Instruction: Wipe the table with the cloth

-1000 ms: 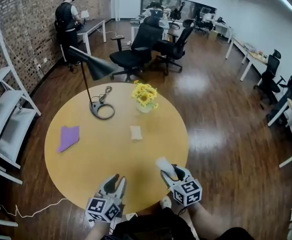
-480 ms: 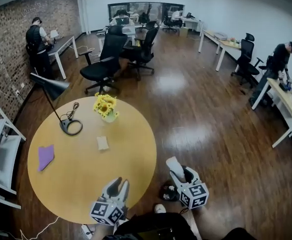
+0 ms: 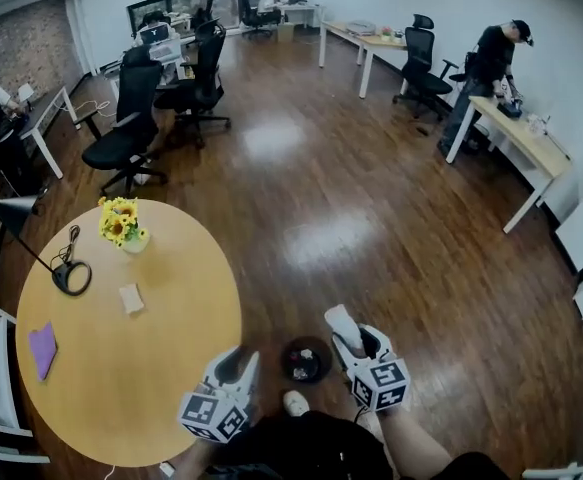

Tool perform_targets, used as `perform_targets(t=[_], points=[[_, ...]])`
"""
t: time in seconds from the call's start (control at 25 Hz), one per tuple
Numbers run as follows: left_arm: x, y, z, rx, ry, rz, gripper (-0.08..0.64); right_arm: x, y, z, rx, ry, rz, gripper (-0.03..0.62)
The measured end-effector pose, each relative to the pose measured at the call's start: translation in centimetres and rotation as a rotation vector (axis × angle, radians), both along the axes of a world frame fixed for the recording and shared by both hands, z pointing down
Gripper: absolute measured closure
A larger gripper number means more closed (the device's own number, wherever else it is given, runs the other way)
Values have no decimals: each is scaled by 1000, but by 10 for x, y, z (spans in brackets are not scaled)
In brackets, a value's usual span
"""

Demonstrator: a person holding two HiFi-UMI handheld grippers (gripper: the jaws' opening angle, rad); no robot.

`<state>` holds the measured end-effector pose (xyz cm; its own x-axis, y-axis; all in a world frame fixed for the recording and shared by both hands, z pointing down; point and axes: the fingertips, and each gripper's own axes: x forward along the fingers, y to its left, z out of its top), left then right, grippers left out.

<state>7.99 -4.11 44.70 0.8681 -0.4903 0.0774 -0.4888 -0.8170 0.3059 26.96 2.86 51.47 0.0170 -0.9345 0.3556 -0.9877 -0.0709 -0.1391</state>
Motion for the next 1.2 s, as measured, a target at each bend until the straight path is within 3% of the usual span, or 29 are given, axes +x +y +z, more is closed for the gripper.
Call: perform_targets(t=[0.2,0.44,0.96,1.2], points=[[23,24,41,-48,-59,99,448,-4,36,44,-71,-53,71,370],[49,38,82,-152,-105,124,448,-11,58,88,-198,-142,64,370],[63,42,162,-326,-243,47,448,-13,67,203,-510,-246,39,368],[53,47,204,-430,-293,5,462,-26,72,275,-687,-385,65,368]])
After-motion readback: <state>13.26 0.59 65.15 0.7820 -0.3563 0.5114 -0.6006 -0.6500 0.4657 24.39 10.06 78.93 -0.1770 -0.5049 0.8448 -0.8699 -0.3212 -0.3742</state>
